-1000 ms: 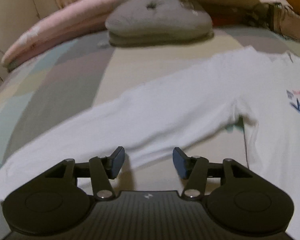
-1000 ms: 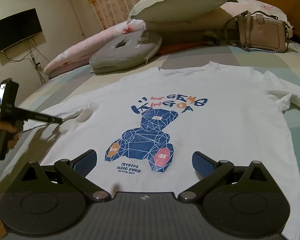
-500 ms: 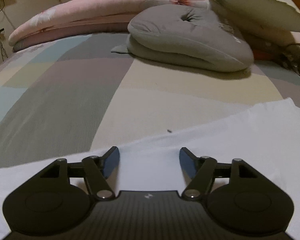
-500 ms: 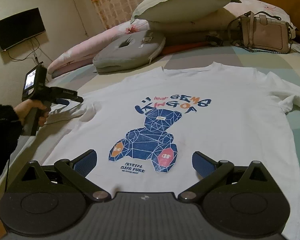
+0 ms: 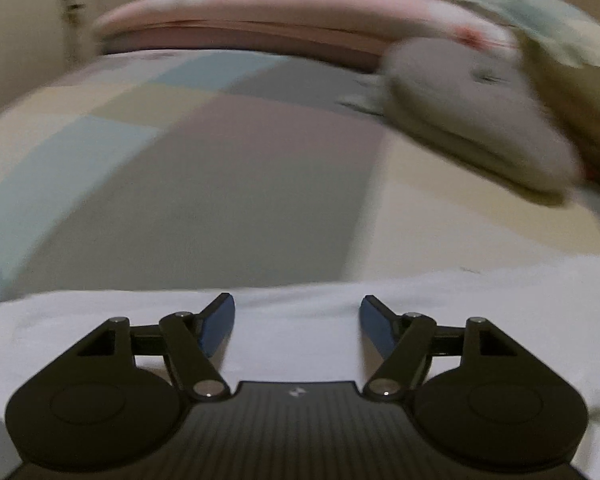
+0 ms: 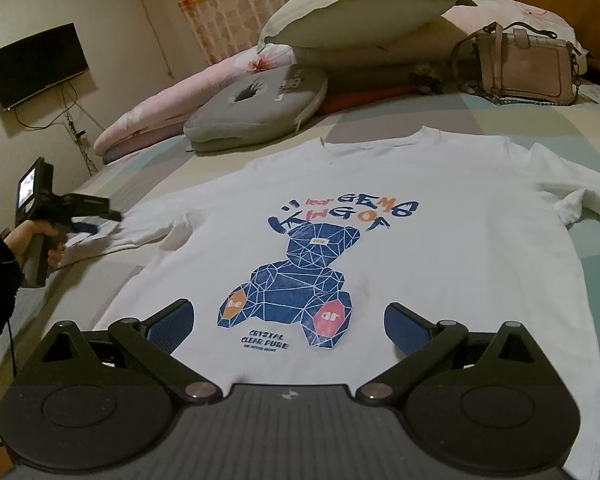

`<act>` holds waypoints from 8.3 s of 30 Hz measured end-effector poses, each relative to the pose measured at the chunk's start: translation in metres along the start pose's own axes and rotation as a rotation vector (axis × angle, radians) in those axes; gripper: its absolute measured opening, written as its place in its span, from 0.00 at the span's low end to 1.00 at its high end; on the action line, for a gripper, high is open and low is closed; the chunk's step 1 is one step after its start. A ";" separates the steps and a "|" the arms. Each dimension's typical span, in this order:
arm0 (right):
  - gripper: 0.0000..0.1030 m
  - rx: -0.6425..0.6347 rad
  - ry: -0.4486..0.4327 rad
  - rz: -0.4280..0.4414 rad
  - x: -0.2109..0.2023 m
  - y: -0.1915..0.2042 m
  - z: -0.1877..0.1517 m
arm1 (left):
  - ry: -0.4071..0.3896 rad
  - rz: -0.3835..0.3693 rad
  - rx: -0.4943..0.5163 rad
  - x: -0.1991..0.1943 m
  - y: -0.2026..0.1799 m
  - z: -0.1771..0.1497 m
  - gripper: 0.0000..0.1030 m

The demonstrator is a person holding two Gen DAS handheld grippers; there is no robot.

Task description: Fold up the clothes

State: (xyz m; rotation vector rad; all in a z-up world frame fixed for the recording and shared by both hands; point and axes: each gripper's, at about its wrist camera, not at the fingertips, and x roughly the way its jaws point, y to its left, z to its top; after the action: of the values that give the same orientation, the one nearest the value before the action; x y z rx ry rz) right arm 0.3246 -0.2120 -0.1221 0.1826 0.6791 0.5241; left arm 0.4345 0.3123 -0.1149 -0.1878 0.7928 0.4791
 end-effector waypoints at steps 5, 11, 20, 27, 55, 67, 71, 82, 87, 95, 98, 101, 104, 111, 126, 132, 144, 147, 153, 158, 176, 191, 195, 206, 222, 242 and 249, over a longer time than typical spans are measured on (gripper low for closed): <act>1.00 -0.003 0.000 0.004 0.000 0.001 0.000 | -0.007 0.001 0.000 -0.010 0.007 -0.014 0.66; 1.00 -0.008 0.008 0.002 0.002 0.003 -0.001 | -0.050 -0.123 0.093 -0.046 -0.021 -0.044 0.73; 1.00 0.002 -0.007 0.001 -0.005 -0.001 0.000 | 0.022 0.031 0.072 -0.059 -0.008 -0.064 0.80; 1.00 -0.003 -0.007 -0.015 -0.007 -0.003 0.001 | -0.054 -0.163 0.183 -0.104 -0.093 -0.048 0.80; 0.61 -0.133 0.048 -0.336 -0.033 -0.225 0.112 | 0.017 -0.656 0.631 -0.145 -0.291 -0.173 0.86; 0.56 -0.204 0.160 -0.411 0.029 -0.271 0.125 | -0.003 -0.659 0.628 -0.143 -0.291 -0.176 0.88; 0.50 -0.216 0.052 -0.322 -0.010 -0.248 0.114 | -0.002 -0.658 0.624 -0.143 -0.290 -0.176 0.88; 0.10 -0.695 0.176 -0.336 -0.001 -0.178 0.049 | -0.002 -0.654 0.618 -0.143 -0.291 -0.176 0.89; 0.07 -0.743 0.193 -0.302 -0.019 -0.174 0.042 | -0.004 -0.666 0.624 -0.141 -0.290 -0.175 0.90; 0.11 -0.771 0.200 -0.291 -0.039 -0.164 0.040 | -0.005 -0.668 0.619 -0.141 -0.289 -0.175 0.90; 0.22 -0.874 0.179 -0.317 -0.026 -0.150 0.037 | -0.004 -0.667 0.619 -0.141 -0.290 -0.175 0.90; 0.22 -0.981 0.182 -0.332 -0.009 -0.135 0.032 | -0.006 -0.668 0.617 -0.141 -0.290 -0.176 0.91; 0.22 -1.029 0.166 -0.322 0.002 -0.122 0.030 | -0.008 -0.672 0.614 -0.141 -0.290 -0.176 0.92; 0.21 -1.004 0.218 -0.315 0.011 -0.116 0.031 | -0.012 -0.676 0.612 -0.141 -0.289 -0.177 0.93; 0.43 -0.288 0.089 -0.394 -0.030 -0.197 0.046 | -0.011 -0.634 0.613 -0.146 -0.288 -0.173 0.93; 0.61 -0.166 0.040 -0.444 -0.082 -0.213 0.041 | -0.017 -0.634 0.604 -0.148 -0.284 -0.175 0.93; 0.80 0.036 -0.006 -0.610 -0.113 -0.243 0.002 | 0.001 -0.645 0.620 -0.146 -0.284 -0.181 0.93; 0.81 0.030 -0.010 -0.639 -0.133 -0.243 0.003 | 0.000 -0.638 0.626 -0.147 -0.285 -0.181 0.93; 0.86 0.196 -0.038 -0.771 -0.162 -0.298 -0.003 | -0.002 -0.639 0.620 -0.147 -0.284 -0.182 0.94; 0.87 0.167 -0.074 -0.754 -0.189 -0.287 -0.028 | 0.001 -0.638 0.627 -0.146 -0.285 -0.182 0.94; 0.90 0.184 -0.044 -0.735 -0.154 -0.301 0.026 | -0.029 -0.609 0.652 -0.157 -0.280 -0.180 0.95; 1.00 0.176 0.215 -0.649 0.058 -0.232 0.137 | -0.092 -0.495 0.708 -0.166 -0.236 -0.173 0.95; 1.00 0.198 0.220 -0.682 0.096 -0.238 0.156 | -0.078 -0.480 0.692 -0.154 -0.221 -0.173 0.95; 1.00 0.118 0.149 -0.558 0.051 -0.181 0.162 | 0.011 -0.570 0.532 -0.136 -0.199 -0.164 0.96; 1.00 -0.080 0.127 -0.433 0.035 -0.024 0.015 | 0.107 -0.717 0.416 -0.108 -0.264 -0.050 0.96; 1.00 -0.109 0.124 -0.358 0.023 -0.035 0.008 | 0.160 -0.582 0.365 0.004 -0.355 0.005 0.96; 1.00 -0.053 0.109 -0.337 0.017 -0.042 0.010 | 0.218 -0.580 0.339 -0.018 -0.309 0.019 0.97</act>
State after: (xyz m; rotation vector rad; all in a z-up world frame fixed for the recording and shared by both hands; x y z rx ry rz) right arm 0.3592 -0.2391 -0.1370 -0.0114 0.7833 0.2290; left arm 0.5843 0.0417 -0.0938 -0.1463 0.9729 -0.2287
